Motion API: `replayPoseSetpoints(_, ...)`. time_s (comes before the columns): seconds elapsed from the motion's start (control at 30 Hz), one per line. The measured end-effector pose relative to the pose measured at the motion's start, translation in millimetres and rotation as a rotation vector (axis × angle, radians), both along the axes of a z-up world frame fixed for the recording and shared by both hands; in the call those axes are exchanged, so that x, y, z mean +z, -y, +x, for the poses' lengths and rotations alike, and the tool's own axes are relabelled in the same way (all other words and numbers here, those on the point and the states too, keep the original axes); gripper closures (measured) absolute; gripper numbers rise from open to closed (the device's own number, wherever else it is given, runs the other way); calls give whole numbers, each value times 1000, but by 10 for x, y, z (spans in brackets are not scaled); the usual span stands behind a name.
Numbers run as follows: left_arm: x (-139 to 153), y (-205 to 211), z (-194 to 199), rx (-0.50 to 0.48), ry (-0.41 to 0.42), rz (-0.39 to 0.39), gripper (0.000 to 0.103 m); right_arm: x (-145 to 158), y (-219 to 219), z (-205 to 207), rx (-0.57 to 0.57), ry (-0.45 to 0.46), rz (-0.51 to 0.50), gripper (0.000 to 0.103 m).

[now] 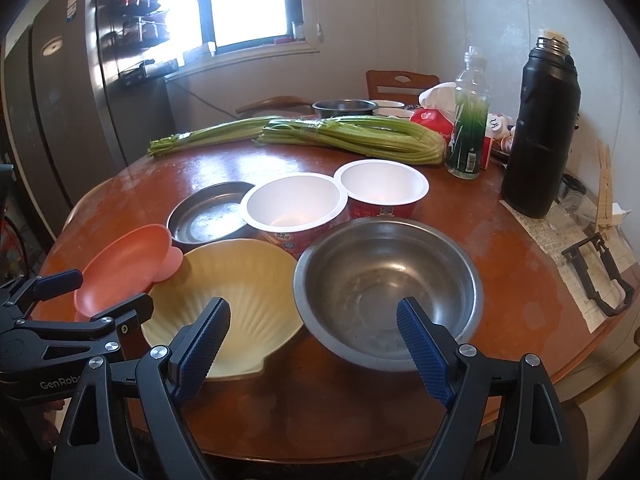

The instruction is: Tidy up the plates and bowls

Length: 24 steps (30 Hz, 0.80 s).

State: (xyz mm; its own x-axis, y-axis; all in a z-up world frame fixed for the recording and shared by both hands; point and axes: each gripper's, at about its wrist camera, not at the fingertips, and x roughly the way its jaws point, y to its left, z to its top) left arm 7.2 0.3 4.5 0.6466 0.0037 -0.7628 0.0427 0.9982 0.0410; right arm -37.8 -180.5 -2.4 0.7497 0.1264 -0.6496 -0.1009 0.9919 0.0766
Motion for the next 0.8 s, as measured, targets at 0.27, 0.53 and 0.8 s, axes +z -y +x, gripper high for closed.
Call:
replayPoseSetpoints(0.27, -7, 27, 4, -11, -3, 11, 3, 30, -16, 11, 6, 5, -11, 17)
replayPoseSetpoints(0.53, -7, 26, 19, -12, -4, 14, 3, 52, -67, 29, 28, 5, -23, 17)
replayPoseSetpoints(0.8, -1, -52, 45, -10, 1, 6, 3, 104, -109, 54, 47, 35, -19, 17)
